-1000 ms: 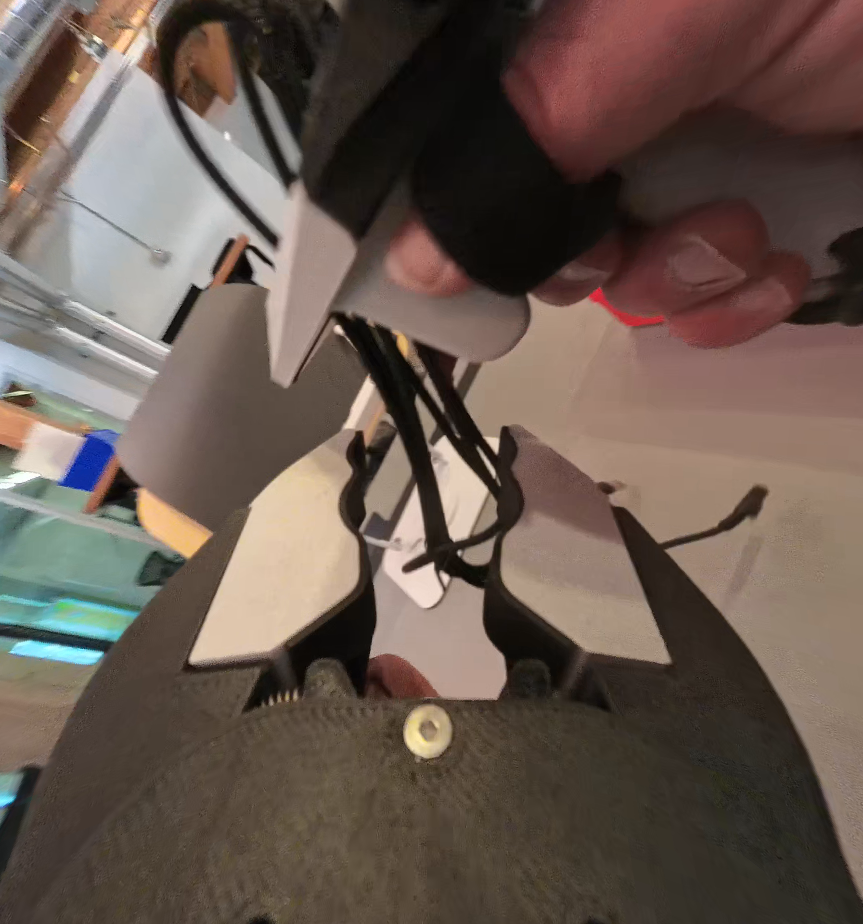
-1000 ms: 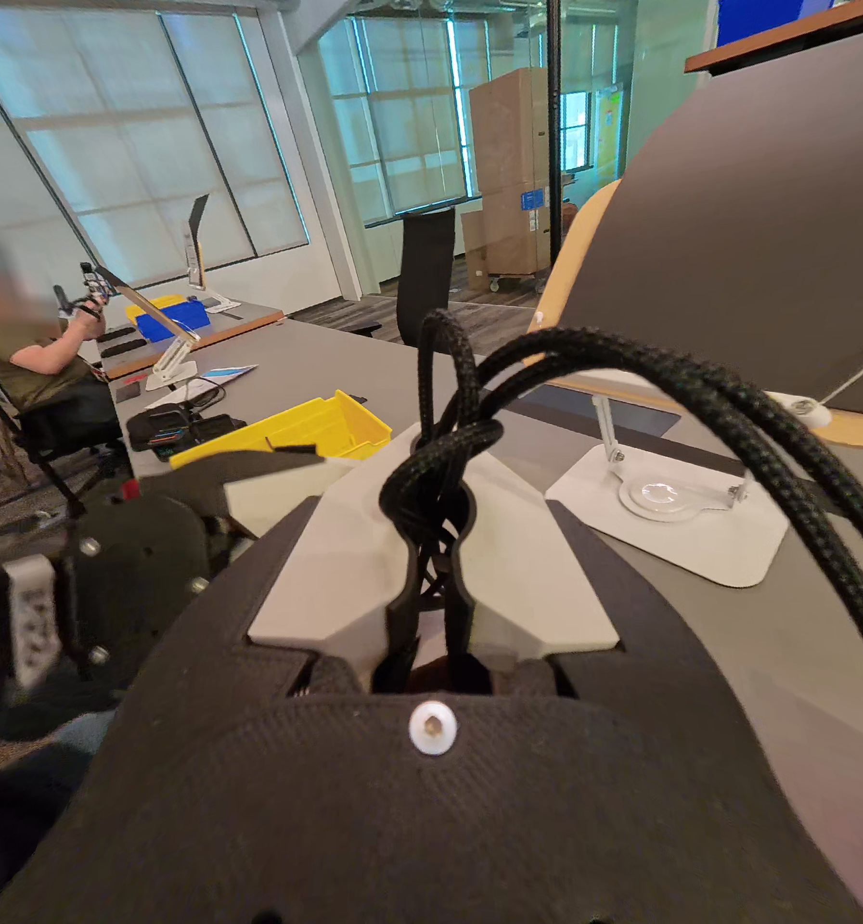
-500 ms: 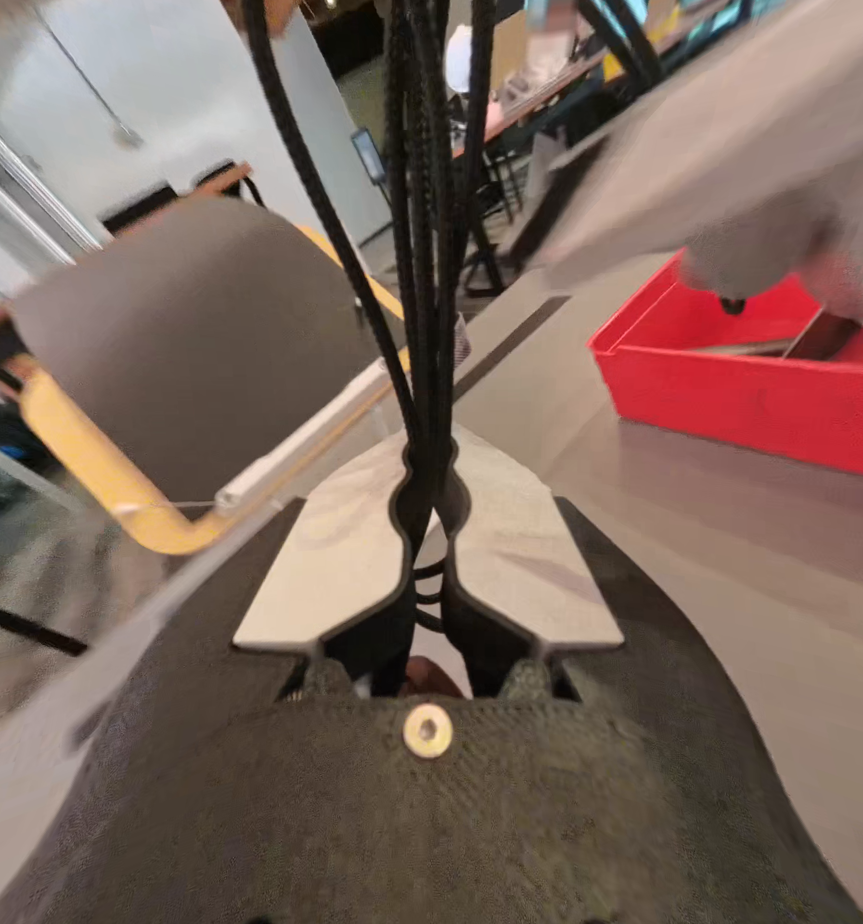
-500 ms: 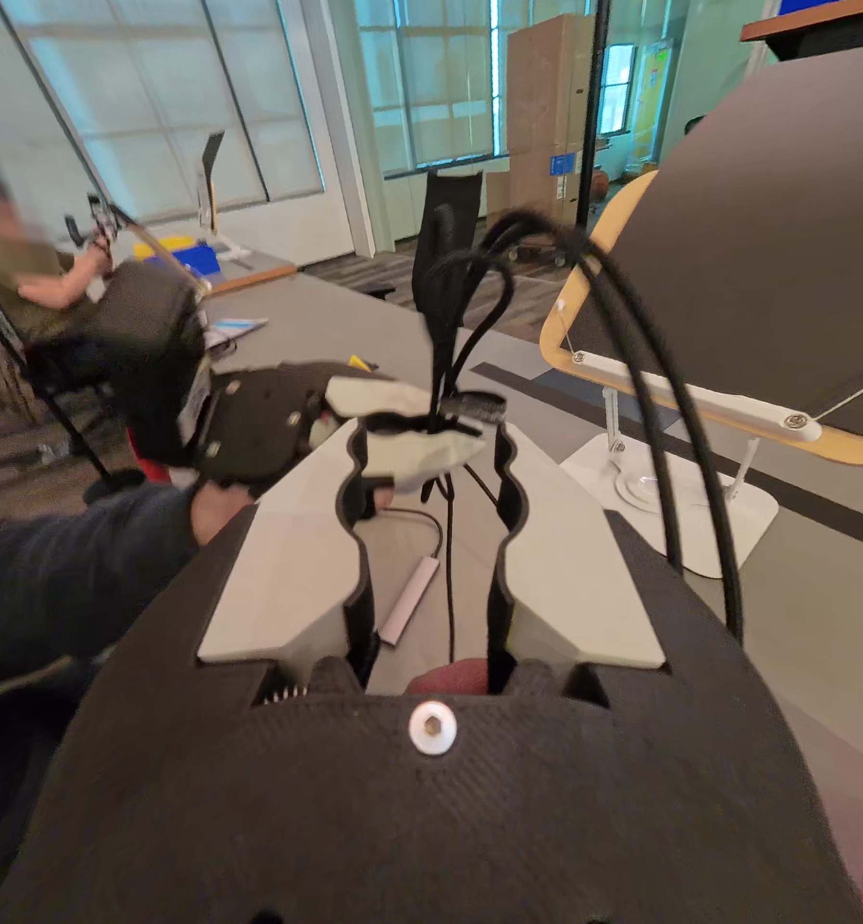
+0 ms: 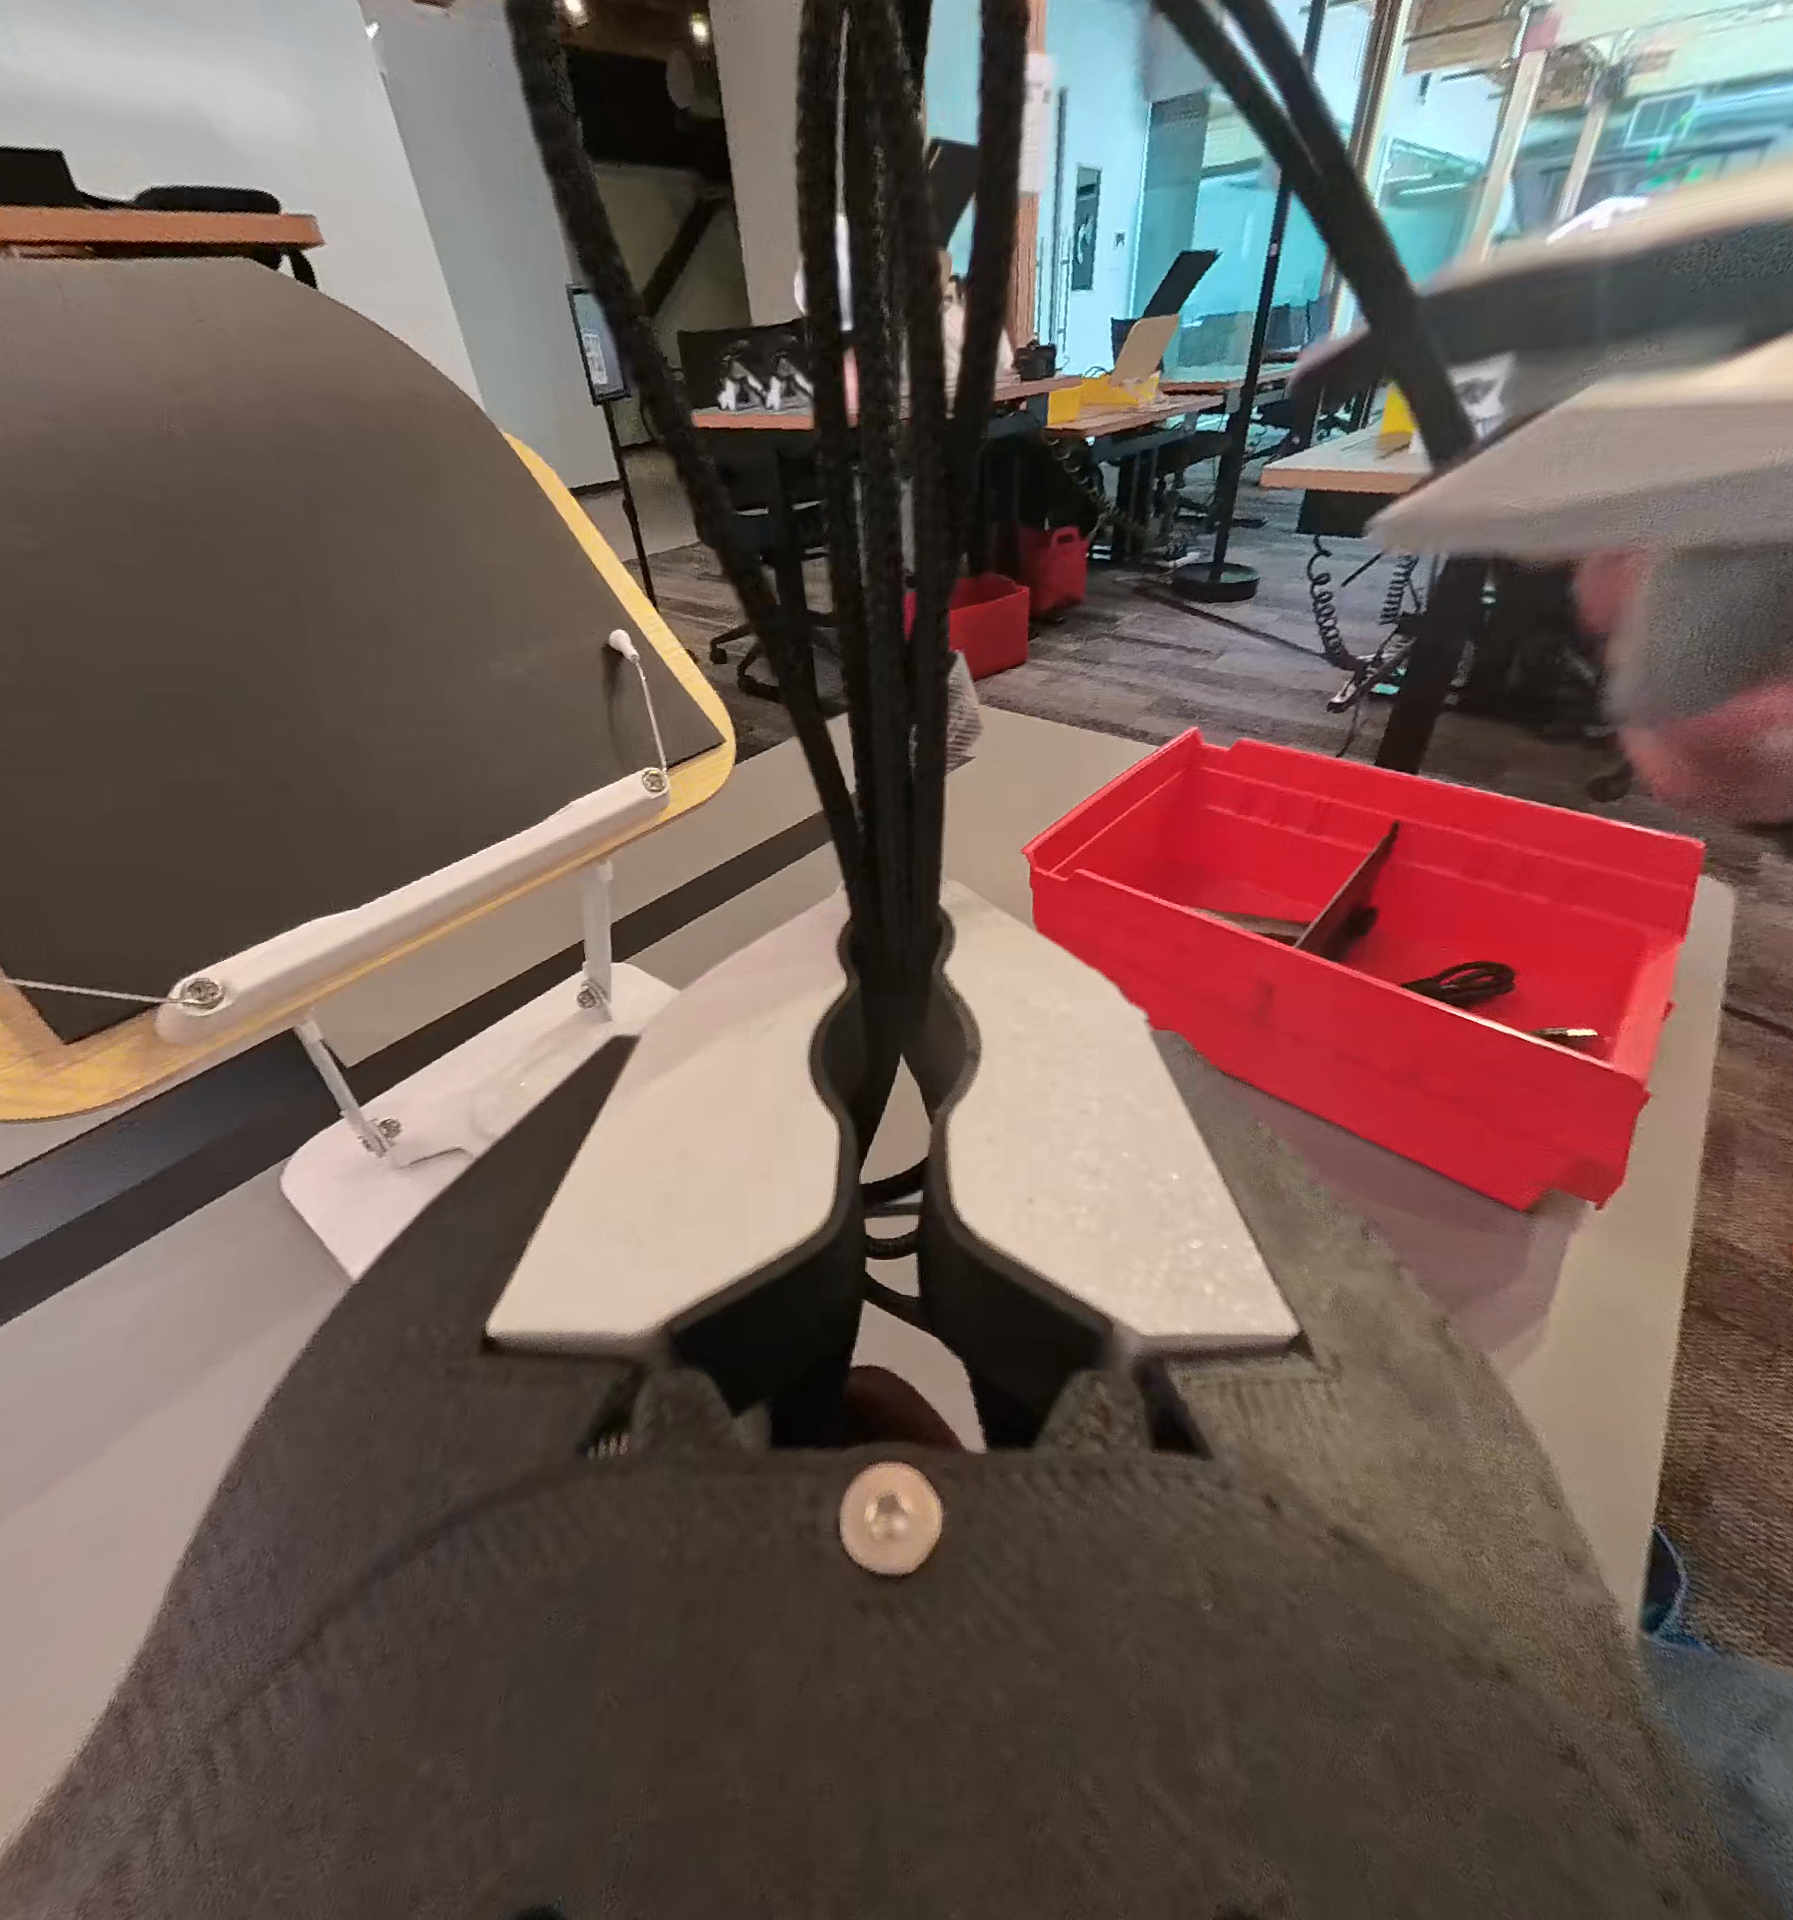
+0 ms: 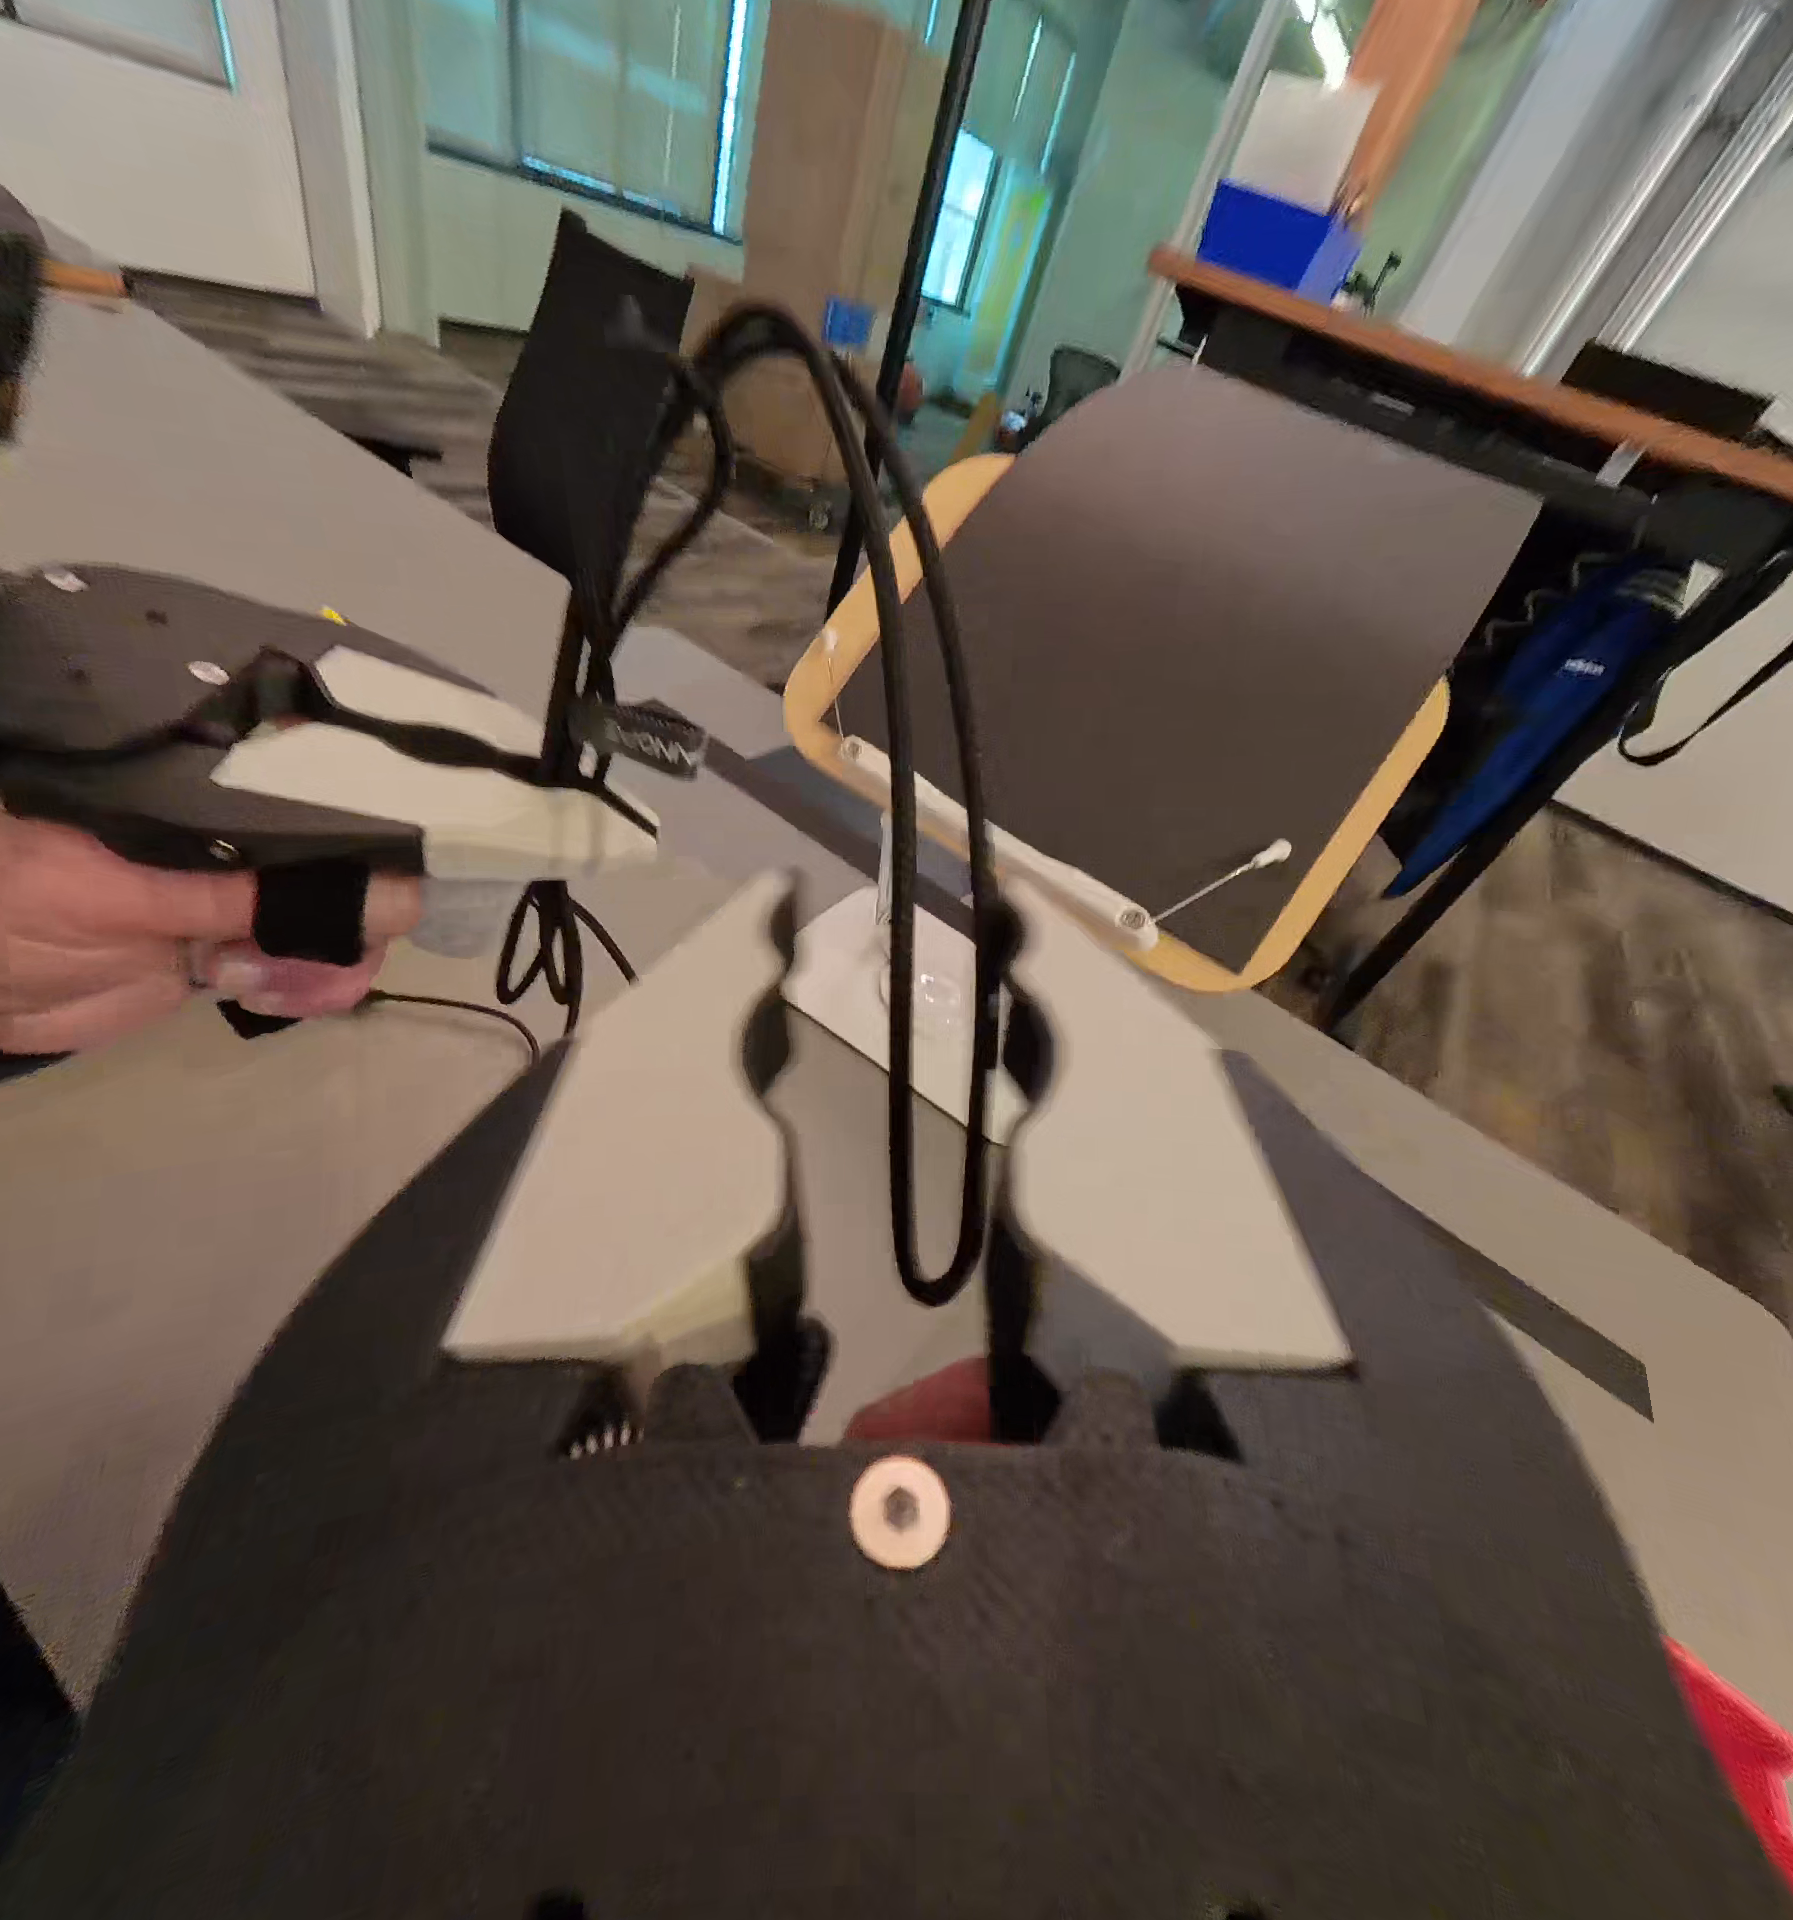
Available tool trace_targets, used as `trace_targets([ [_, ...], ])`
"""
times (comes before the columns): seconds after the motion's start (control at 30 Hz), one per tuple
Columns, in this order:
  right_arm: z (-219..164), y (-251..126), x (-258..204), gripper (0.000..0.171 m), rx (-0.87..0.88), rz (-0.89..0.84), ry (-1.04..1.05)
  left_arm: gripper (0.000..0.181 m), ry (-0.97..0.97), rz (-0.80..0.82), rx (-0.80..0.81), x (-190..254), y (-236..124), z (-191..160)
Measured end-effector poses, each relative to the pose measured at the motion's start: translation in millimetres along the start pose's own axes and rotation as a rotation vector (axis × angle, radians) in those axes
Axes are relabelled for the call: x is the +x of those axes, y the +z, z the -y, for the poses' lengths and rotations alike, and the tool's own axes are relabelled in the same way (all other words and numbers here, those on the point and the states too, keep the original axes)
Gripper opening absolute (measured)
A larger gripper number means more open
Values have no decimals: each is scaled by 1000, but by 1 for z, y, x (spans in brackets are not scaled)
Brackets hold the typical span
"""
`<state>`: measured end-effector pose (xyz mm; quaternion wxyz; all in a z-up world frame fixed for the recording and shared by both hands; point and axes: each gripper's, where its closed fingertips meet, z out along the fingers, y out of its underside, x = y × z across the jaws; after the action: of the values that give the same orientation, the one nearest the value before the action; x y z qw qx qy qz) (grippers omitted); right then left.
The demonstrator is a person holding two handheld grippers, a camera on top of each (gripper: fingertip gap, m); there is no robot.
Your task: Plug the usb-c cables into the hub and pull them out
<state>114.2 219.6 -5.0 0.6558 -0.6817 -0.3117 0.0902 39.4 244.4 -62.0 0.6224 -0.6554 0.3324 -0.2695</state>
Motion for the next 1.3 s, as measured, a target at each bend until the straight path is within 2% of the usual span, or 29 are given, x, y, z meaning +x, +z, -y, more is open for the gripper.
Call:
trace_targets([
  [0.03,-7,6,-1,4,-12,4,0,6,-6,-5,1,1,-1,0],
  [0.1,-9,10,-5,0,12,-14,-35,6,-20,-14,7,4,-2,1],
  [0.43,-20,28,-64,0,-47,73,-207,5,-94,-140,29,31,-2,9],
  [0.87,-28,28,-70,0,-88,124,-258,8,-111,-297,65,50,-16,23],
  [1.1,-30,27,-79,0,-84,170,-257,17,-174,-438,109,65,-26,31],
  [1.3,-33,28,-86,0,-87,179,-284,25,-111,-405,122,70,-26,34],
])
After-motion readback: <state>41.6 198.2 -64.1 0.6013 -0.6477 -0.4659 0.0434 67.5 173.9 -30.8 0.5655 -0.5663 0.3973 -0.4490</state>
